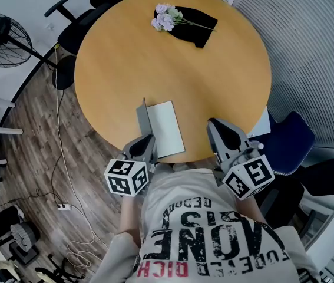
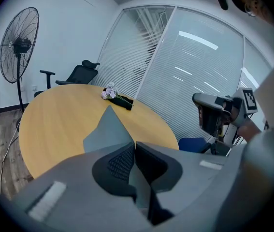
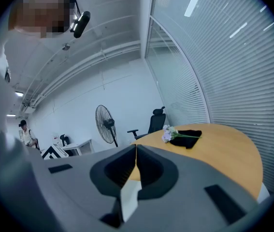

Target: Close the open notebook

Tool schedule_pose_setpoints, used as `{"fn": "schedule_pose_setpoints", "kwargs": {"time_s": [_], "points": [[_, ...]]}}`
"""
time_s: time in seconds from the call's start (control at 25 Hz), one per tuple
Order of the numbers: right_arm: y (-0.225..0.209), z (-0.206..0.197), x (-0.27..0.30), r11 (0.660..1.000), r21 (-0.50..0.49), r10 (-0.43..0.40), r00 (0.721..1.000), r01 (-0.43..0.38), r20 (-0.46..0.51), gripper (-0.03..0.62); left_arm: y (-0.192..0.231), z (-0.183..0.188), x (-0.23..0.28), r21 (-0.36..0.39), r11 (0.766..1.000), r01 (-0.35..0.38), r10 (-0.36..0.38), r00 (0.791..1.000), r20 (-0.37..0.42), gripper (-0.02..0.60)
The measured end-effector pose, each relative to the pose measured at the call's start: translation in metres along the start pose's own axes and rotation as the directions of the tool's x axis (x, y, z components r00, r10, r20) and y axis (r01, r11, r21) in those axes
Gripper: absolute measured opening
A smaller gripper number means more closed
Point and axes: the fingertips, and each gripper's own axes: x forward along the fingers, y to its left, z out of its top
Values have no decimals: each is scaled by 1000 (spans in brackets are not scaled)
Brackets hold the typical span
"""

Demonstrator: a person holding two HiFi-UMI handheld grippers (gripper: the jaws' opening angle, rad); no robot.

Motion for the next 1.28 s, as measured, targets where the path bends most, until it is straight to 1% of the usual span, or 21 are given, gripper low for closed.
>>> {"fn": "schedule_pose_setpoints", "kwargs": {"time_s": [0.36, 0.64, 1.28], "points": [[-4, 1, -5, 1000, 4, -10, 1000, 10, 2, 12, -6, -2, 9, 9, 1000, 14, -14, 1000, -17, 23], [-7, -1, -10, 1000, 9, -20, 1000, 20, 2, 12, -11, -6, 17, -13, 999, 31, -31, 999, -16, 23], [-8, -6, -22, 999, 18, -49, 999, 49, 6, 12, -19, -13, 36, 12, 1000, 21, -21, 999, -27, 23]]}}
